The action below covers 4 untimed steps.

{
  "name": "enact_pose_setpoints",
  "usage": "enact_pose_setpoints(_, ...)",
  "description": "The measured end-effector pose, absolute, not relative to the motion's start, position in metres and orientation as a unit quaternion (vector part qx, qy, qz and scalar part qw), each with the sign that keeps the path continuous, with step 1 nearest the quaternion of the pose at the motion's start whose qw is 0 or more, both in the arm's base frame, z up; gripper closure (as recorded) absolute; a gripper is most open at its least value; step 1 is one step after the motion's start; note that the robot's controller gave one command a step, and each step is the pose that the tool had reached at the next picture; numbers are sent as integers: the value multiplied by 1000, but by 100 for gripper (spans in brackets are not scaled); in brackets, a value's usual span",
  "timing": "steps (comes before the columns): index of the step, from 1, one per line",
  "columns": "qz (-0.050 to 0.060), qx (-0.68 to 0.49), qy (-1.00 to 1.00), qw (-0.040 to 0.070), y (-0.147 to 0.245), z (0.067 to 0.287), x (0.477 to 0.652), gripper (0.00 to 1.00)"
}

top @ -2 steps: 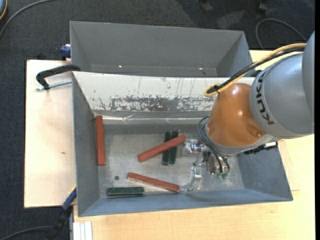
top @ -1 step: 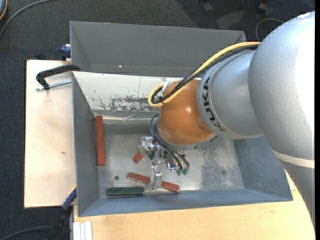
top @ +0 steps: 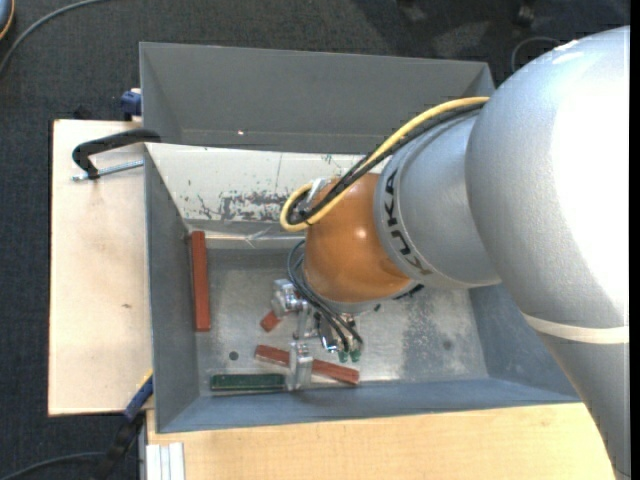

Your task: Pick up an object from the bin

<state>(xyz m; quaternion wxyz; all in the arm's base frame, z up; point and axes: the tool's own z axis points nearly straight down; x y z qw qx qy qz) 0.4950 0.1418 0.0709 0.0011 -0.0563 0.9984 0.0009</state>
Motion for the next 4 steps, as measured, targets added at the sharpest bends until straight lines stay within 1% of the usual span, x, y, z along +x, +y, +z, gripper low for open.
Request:
enact_pose_setpoints(1,2,-57,998,5,142,73,497,100)
enact_pose_setpoints(2,2,88,996,3,186,75,505,100)
enact_pose_setpoints(3,4,115,993,7,203,198,542,100)
enact_pose_setpoints(4,1,115,993,2,202,193,539,0)
